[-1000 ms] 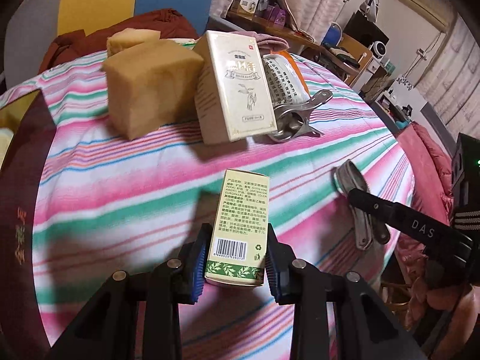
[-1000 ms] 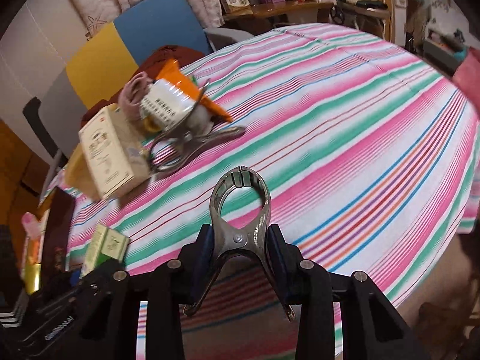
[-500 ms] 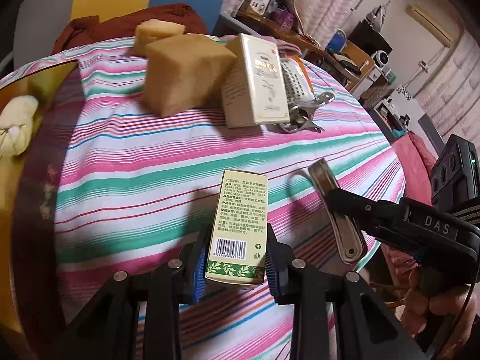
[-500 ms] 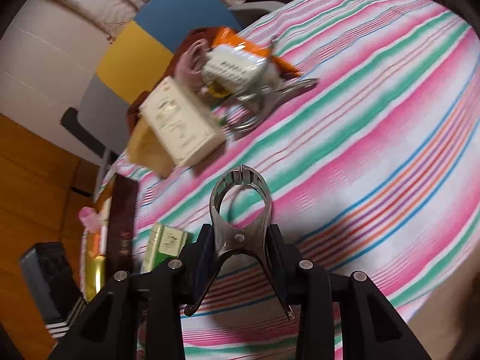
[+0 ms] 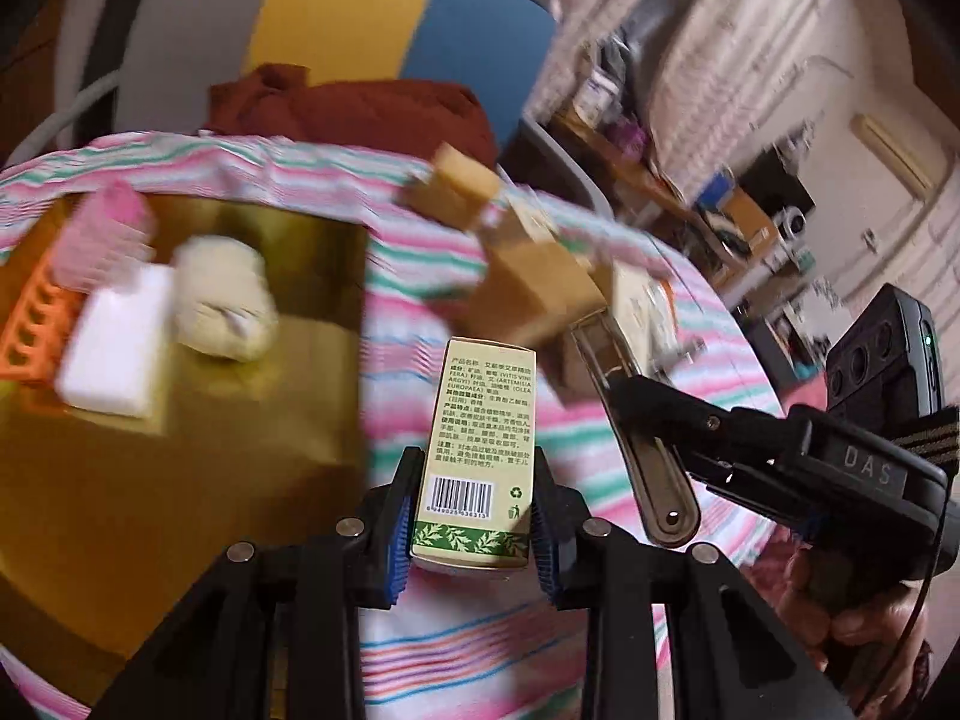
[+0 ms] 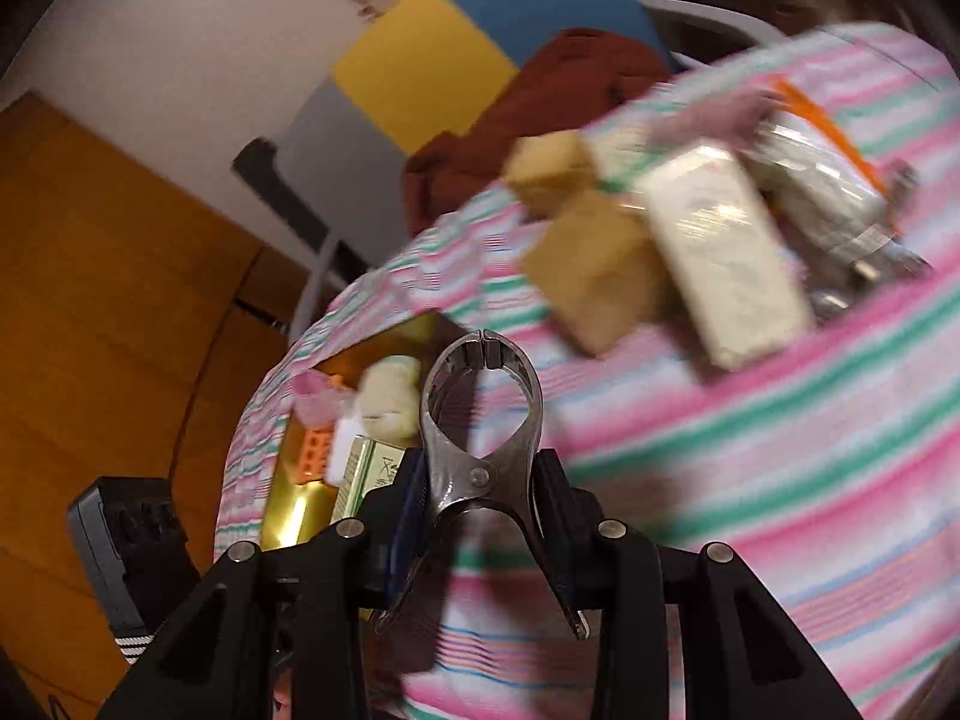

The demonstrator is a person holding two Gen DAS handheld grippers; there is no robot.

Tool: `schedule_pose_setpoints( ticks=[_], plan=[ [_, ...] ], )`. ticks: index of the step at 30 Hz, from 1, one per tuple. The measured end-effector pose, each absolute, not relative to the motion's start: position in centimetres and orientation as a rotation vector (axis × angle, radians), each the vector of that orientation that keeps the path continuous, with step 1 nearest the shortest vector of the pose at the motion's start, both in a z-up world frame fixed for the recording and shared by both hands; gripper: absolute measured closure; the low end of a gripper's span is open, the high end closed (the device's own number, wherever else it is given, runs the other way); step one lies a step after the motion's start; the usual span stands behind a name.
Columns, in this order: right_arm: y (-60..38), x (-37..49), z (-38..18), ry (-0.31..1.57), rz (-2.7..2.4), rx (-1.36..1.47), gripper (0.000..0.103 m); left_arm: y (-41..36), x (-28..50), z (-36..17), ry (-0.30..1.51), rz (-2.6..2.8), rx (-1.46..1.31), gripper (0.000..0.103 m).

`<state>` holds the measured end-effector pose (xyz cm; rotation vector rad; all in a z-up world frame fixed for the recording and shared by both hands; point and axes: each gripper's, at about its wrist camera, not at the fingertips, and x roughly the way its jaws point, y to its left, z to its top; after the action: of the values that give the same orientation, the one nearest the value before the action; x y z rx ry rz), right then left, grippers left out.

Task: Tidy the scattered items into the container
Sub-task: 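Carry the clip and green box over the gold tray and open both tools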

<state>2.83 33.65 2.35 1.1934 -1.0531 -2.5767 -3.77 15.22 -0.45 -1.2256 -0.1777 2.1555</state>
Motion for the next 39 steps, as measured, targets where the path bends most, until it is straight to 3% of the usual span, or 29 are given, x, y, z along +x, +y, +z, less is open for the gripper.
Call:
schedule_pose_setpoints(
  ticks=[10, 22, 26, 32, 39],
  plan=[
    [27.3, -5.0, 2.3, -0.921, -2.562, 1.225, 0.066, 9.2, -9.8, -1.3, -0.210, 2.296, -1.289, 0.071],
    [25.1, -10.3, -0.6, -0.822, -2.634, 1.312, 0.062, 8.5, -15.0, -4.2, -0.169, 2.305, -1.370, 0.074],
    [25.4, -9.6, -0.1, -0.865, -2.656, 1.268, 0.045, 8.6, -16.7, -4.8, -0.168, 2.322, -1.400, 0.065],
    [26.7, -6.0, 1.2, -0.897, -2.685, 1.166, 0.043, 8.0, -17.5, -4.6, -0.297, 2.306, -1.431, 0.049],
    [29.5, -1.1, 1.0, -0.972, -2.744, 1.124, 0.037, 7.8, -15.6, -3.5, -0.407, 2.294, -1.433, 0.043]
  ],
)
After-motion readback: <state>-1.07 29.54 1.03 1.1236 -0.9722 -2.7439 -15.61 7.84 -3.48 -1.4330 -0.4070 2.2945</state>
